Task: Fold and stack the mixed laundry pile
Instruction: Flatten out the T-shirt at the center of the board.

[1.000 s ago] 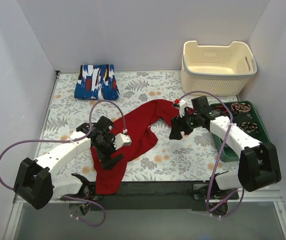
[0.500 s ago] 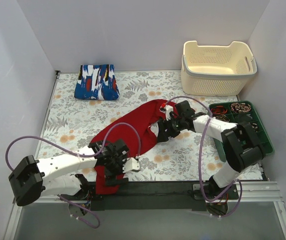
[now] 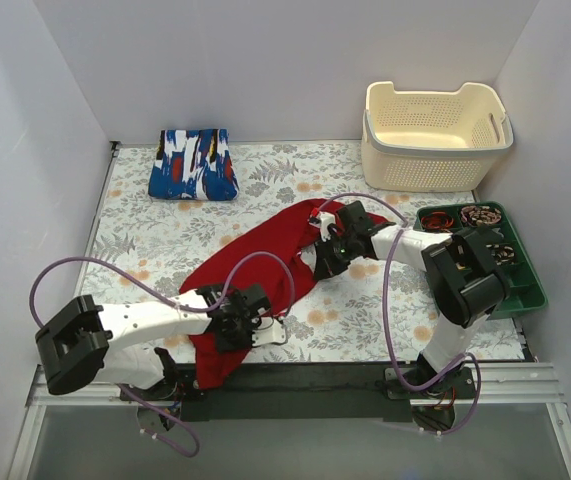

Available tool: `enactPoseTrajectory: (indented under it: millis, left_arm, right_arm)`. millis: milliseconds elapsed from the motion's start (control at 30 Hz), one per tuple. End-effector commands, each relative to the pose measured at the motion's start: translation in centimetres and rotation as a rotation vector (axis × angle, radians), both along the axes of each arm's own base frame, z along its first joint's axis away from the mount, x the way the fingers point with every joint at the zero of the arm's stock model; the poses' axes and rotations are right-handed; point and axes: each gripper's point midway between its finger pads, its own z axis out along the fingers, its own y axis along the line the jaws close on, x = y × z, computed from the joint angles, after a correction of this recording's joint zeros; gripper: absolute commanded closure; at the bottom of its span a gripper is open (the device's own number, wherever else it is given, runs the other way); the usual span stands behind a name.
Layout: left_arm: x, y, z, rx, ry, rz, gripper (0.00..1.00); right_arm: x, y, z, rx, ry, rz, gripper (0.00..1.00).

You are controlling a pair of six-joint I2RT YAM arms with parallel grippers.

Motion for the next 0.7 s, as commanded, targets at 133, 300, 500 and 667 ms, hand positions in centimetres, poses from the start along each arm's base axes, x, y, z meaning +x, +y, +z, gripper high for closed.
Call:
enactPoseTrajectory:
  millis: [133, 300, 500, 667]
  left_arm:
    - [6.0, -3.3, 14.8, -0.508, -0.086, 0.281, 1.00]
    - [11.0, 2.9, 16.3, -0.544, -0.232, 0.529, 1.00]
    - [17.7, 15.5, 14.8, -0.529, -0.421, 0.962, 1.00]
    - [19.7, 23.2, 11.8, -0.504, -0.373, 1.185, 1.00]
  right_arm:
    - [0.4, -5.0, 3.3, -0.037, -0.092, -0.013, 0.99]
    - [0.2, -10.3, 3.7, -0.123, -0.143, -0.070, 0.99]
    - [0.3, -14.8, 4.1, -0.206, -0.154, -0.132, 0.99]
    - [1.6, -16.0, 3.9, -0.286, -0.176, -0.116, 0.99]
